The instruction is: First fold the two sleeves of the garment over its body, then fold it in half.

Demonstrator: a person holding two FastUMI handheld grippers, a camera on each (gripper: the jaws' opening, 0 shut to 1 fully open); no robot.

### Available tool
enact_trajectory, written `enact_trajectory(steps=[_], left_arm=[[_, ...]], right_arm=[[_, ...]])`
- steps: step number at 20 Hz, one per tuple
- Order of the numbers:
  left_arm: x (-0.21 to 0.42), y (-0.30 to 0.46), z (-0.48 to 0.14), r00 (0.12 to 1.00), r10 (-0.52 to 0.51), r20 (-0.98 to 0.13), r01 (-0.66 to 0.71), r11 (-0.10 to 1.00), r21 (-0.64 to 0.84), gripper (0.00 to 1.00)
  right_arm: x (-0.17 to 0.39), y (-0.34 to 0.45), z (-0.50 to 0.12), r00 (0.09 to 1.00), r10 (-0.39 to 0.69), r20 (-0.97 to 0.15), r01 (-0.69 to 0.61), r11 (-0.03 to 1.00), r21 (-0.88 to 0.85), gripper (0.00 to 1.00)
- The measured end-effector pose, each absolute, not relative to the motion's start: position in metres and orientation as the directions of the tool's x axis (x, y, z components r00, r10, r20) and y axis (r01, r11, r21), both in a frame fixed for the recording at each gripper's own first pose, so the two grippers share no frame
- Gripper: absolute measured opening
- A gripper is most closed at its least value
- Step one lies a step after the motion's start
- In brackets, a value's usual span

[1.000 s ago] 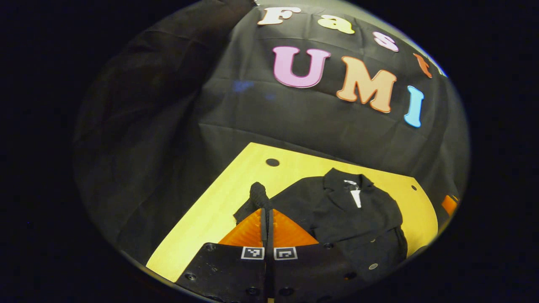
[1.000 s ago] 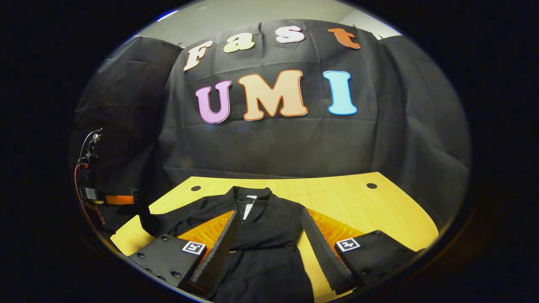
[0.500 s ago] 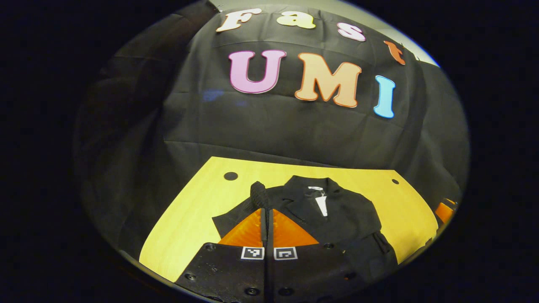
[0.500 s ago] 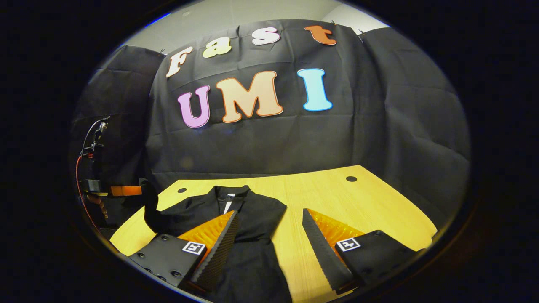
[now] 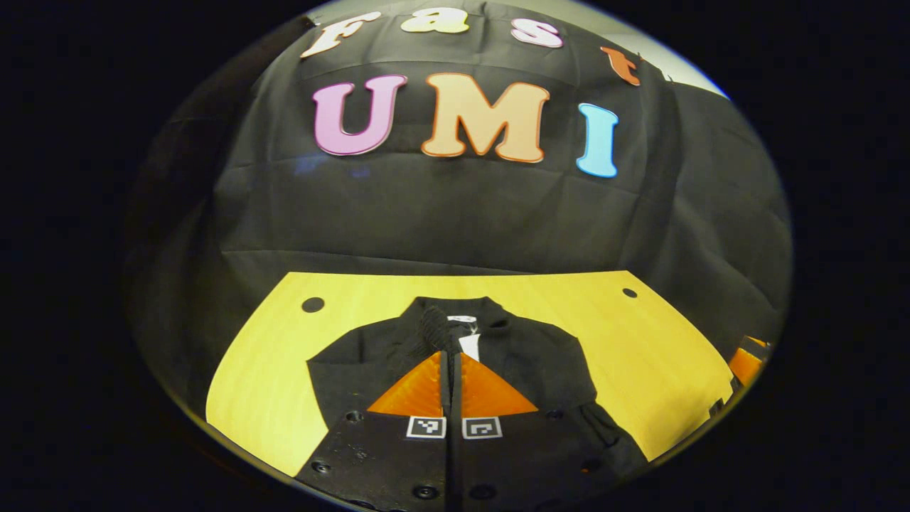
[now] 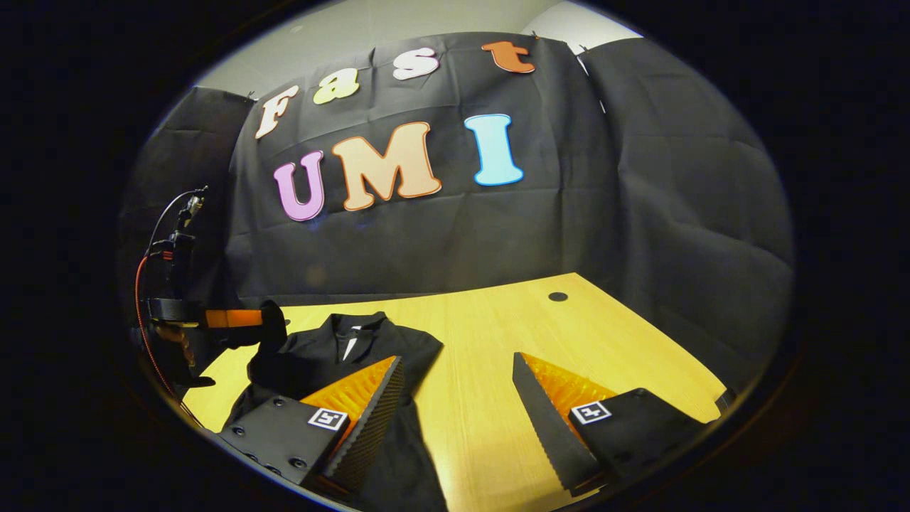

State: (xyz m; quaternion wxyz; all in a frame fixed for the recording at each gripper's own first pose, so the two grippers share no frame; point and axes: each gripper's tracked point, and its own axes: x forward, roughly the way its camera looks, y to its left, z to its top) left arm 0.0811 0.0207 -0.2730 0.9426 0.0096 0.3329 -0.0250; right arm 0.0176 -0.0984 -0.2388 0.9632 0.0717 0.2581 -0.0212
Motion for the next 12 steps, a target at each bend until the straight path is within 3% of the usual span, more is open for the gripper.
enact_trajectory(steps=[7,12], left_arm=[[0.095,-0.051,-0.303,0.733,-0.127,-0.668,0.139,0.99,-0.037,0.0],[0.102,-0.078,-0.321,0.711,-0.129,-0.691,0.157,0.987,-0.023,0.0]], right_arm=[[0.012,-0.137,-0.244,0.856,-0.041,-0.515,0.116,0.987,0.114,0.98],[0.009,-0.154,-0.249,0.849,-0.046,-0.527,0.12,0.987,0.107,0.98]])
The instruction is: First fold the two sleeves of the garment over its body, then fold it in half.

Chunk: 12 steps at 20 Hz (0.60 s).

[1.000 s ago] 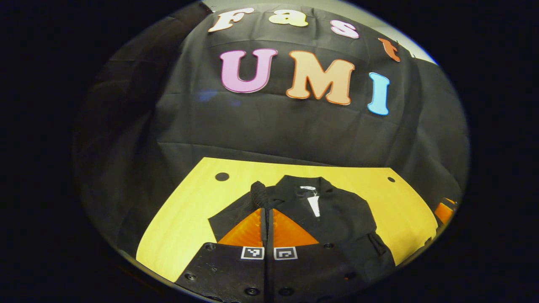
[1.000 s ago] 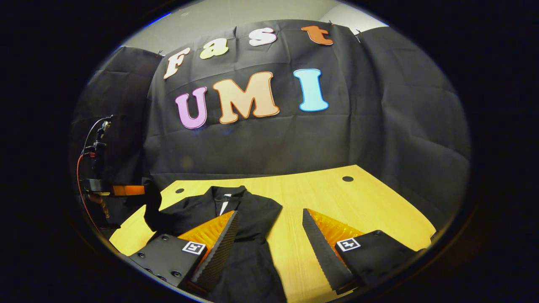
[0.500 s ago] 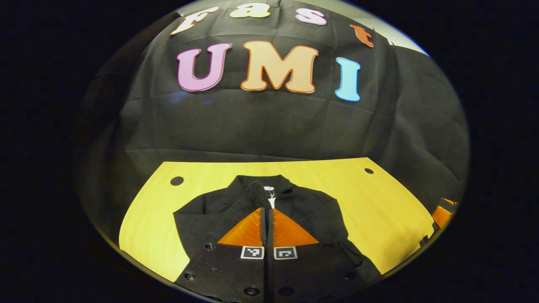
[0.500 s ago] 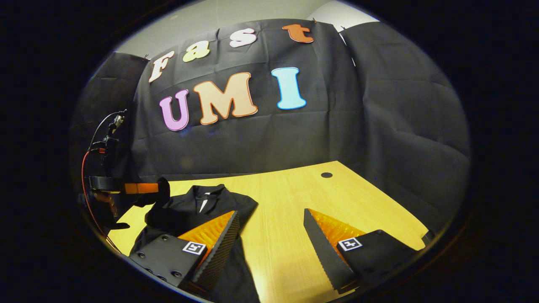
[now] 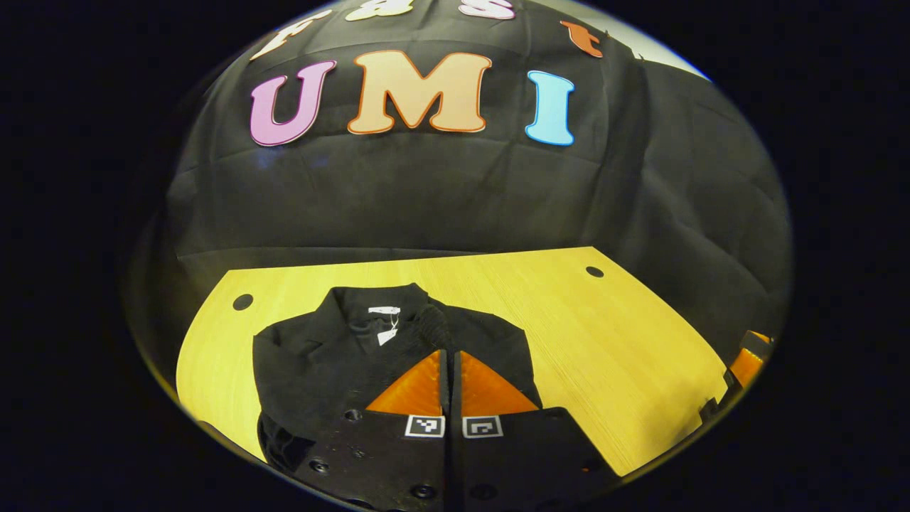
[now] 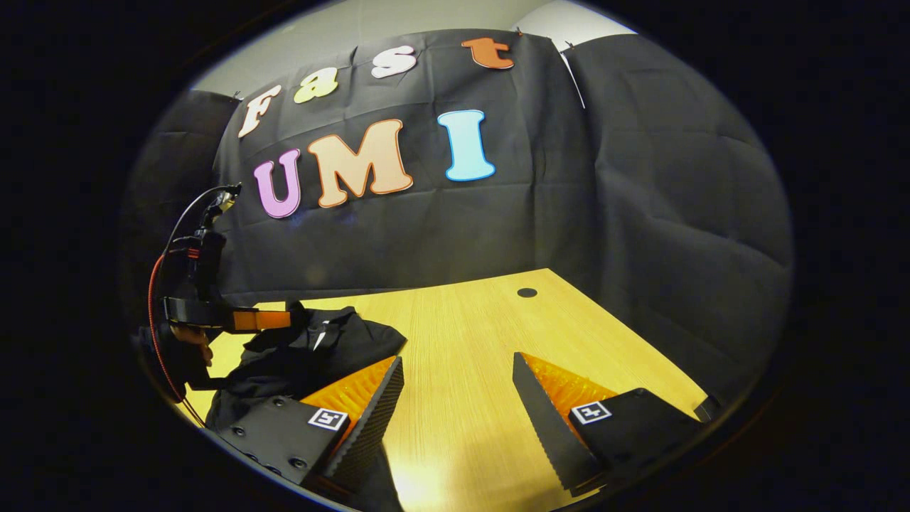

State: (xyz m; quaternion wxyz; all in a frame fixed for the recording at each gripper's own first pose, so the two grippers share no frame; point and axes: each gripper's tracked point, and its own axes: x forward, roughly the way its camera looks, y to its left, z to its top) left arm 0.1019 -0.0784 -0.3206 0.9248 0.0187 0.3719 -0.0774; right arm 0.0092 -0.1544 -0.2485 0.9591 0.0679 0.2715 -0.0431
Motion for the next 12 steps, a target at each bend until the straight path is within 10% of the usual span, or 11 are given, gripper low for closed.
enact_trajectory(steps=[2,6,12], left_arm=[[0.102,-0.083,-0.328,0.697,-0.116,-0.708,0.153,0.988,-0.012,0.0],[0.091,-0.075,-0.316,0.713,-0.056,-0.698,0.087,0.996,0.009,1.0],[0.03,-0.017,-0.272,0.75,0.023,-0.661,0.035,0.997,0.074,0.93]], right_arm=[[0.009,-0.158,-0.249,0.849,-0.037,-0.528,0.112,0.987,0.112,0.98],[0.011,-0.152,-0.253,0.85,0.025,-0.526,0.056,0.989,0.138,0.98],[0.006,-0.123,-0.257,0.846,0.088,-0.526,-0.01,0.989,0.15,0.98]])
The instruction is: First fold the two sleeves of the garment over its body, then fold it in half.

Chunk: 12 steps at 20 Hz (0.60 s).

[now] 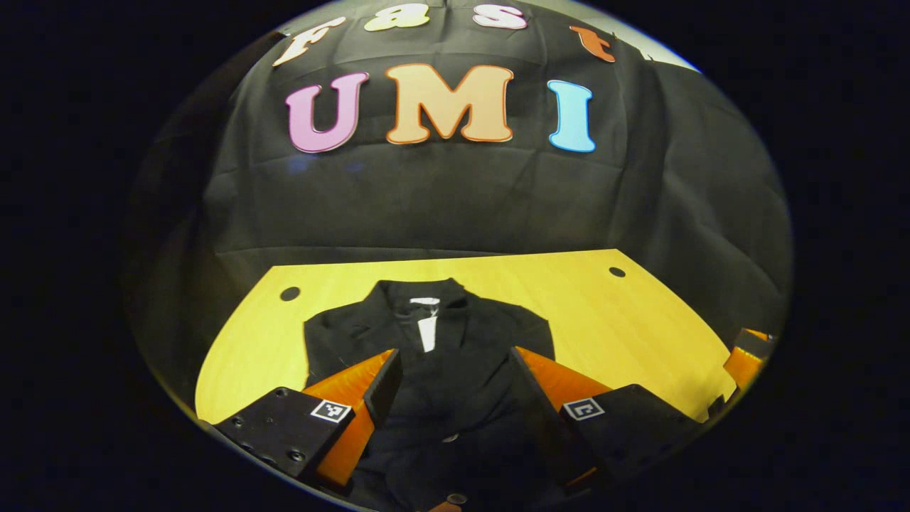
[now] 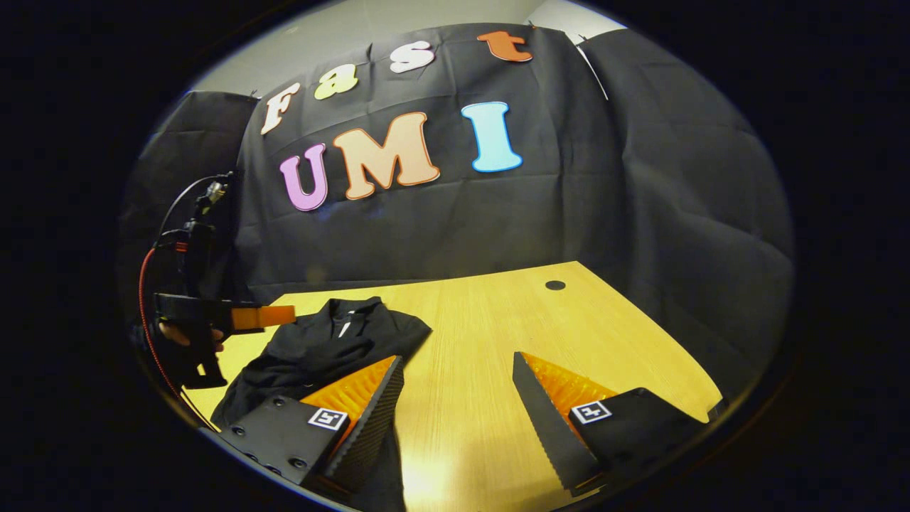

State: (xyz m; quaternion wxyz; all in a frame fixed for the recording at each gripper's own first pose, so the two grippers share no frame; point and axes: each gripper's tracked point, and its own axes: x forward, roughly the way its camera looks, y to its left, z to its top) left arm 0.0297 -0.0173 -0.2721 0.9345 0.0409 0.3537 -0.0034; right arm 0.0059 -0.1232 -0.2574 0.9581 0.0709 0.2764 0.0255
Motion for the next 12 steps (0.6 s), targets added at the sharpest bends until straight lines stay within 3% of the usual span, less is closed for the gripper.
enact_trajectory(steps=[12], left_arm=[[-0.148,0.106,-0.282,0.649,0.167,-0.742,-0.1,0.986,0.134,0.92]], right_arm=[[-0.067,-0.047,-0.284,0.786,0.134,-0.603,-0.072,0.989,0.126,0.98]])
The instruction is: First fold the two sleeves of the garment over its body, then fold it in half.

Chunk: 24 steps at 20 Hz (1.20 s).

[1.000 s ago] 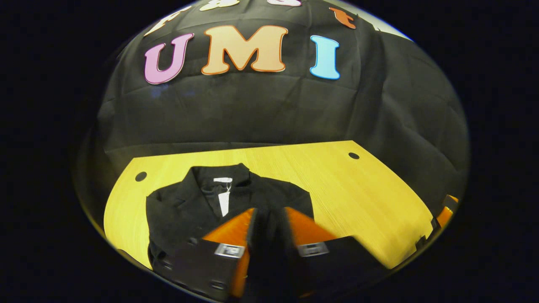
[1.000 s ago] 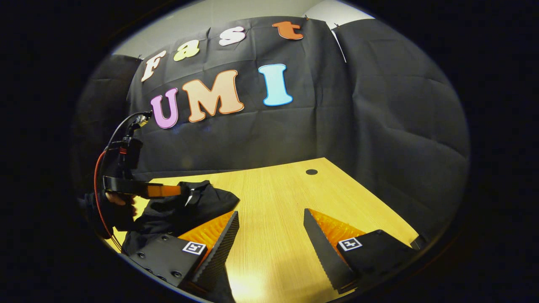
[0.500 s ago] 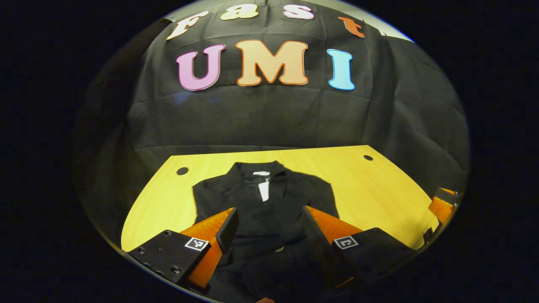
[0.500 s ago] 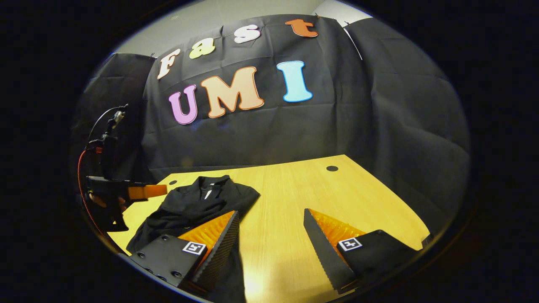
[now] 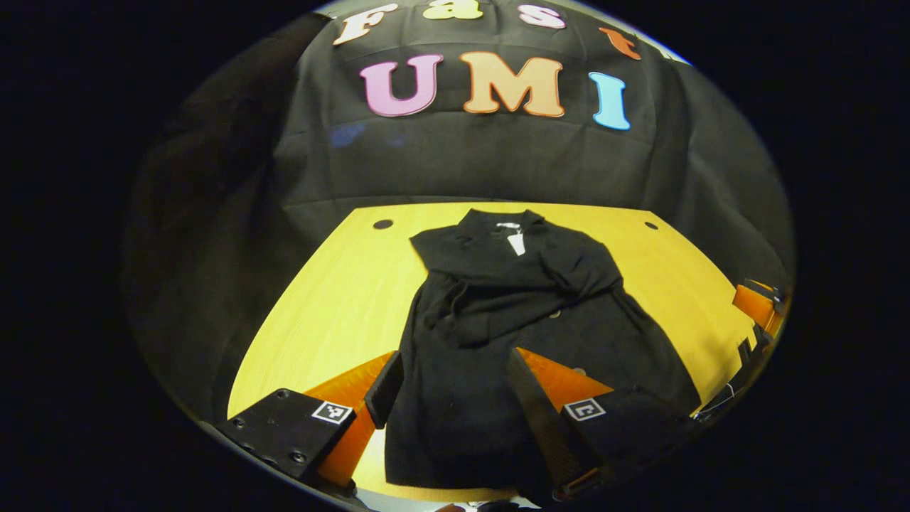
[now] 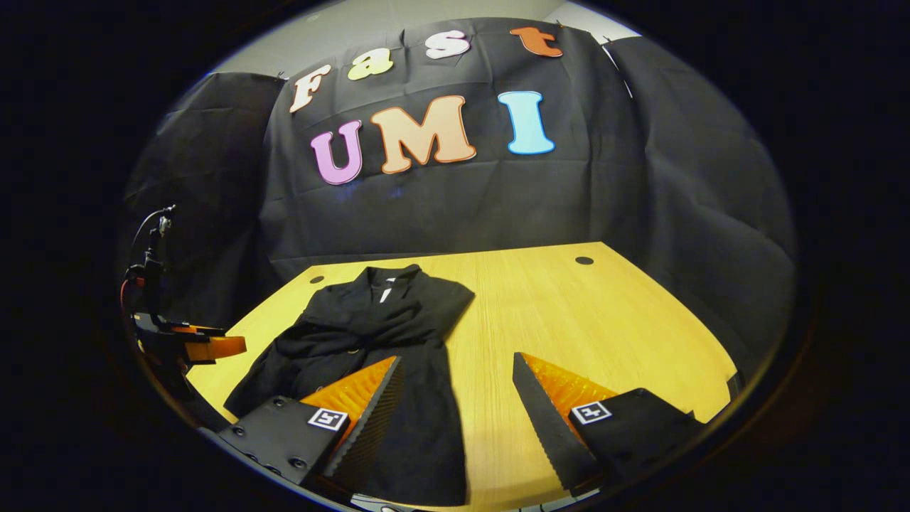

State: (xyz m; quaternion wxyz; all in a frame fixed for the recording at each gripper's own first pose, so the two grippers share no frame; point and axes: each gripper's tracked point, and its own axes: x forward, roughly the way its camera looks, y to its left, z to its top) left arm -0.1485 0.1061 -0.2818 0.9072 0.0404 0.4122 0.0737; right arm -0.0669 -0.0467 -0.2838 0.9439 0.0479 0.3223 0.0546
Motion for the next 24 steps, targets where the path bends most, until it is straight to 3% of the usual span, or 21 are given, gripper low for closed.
enact_trajectory(steps=[11,13,14,15,17,18,19,20,24], left_arm=[[-0.247,0.135,-0.336,0.514,0.19,-0.837,-0.114,0.982,0.152,0.93],[-0.258,0.137,-0.345,0.493,0.189,-0.849,-0.112,0.982,0.153,0.93],[-0.261,0.136,-0.349,0.488,0.183,-0.853,-0.109,0.983,0.149,0.93],[-0.266,0.135,-0.349,0.486,0.176,-0.856,-0.113,0.984,0.139,0.93],[-0.262,0.136,-0.35,0.503,0.159,-0.85,-0.103,0.987,0.124,0.92],[-0.261,0.135,-0.35,0.517,0.147,-0.844,-0.101,0.989,0.111,0.93],[-0.262,0.134,-0.35,0.524,0.134,-0.841,-0.085,0.991,0.105,0.94],[-0.261,0.133,-0.35,0.538,0.122,-0.834,-0.064,0.993,0.103,0.93],[-0.259,0.134,-0.35,0.612,0.106,-0.784,-0.046,0.994,0.099,0.92]], right_arm=[[-0.161,-0.038,-0.356,0.635,0.087,-0.767,-0.059,0.996,0.065,0.98],[-0.174,-0.036,-0.365,0.61,0.077,-0.788,-0.062,0.997,0.049,0.94],[-0.178,-0.035,-0.369,0.603,0.071,-0.795,-0.064,0.997,0.041,0.98],[-0.181,-0.033,-0.375,0.594,0.07,-0.802,-0.066,0.997,0.038,0.94],[-0.187,-0.029,-0.386,0.572,0.06,-0.818,-0.069,0.997,0.025,0.94],[-0.19,-0.027,-0.393,0.555,0.049,-0.83,-0.071,0.997,0.011,0.98],[-0.198,-0.027,-0.402,0.512,0.044,-0.858,-0.08,0.997,0.004,0.93],[-0.201,-0.024,-0.402,0.513,0.049,-0.857,-0.074,0.997,0.013,0.98],[-0.193,-0.016,-0.397,0.545,0.065,-0.836,-0.039,0.998,0.053,0.8]])
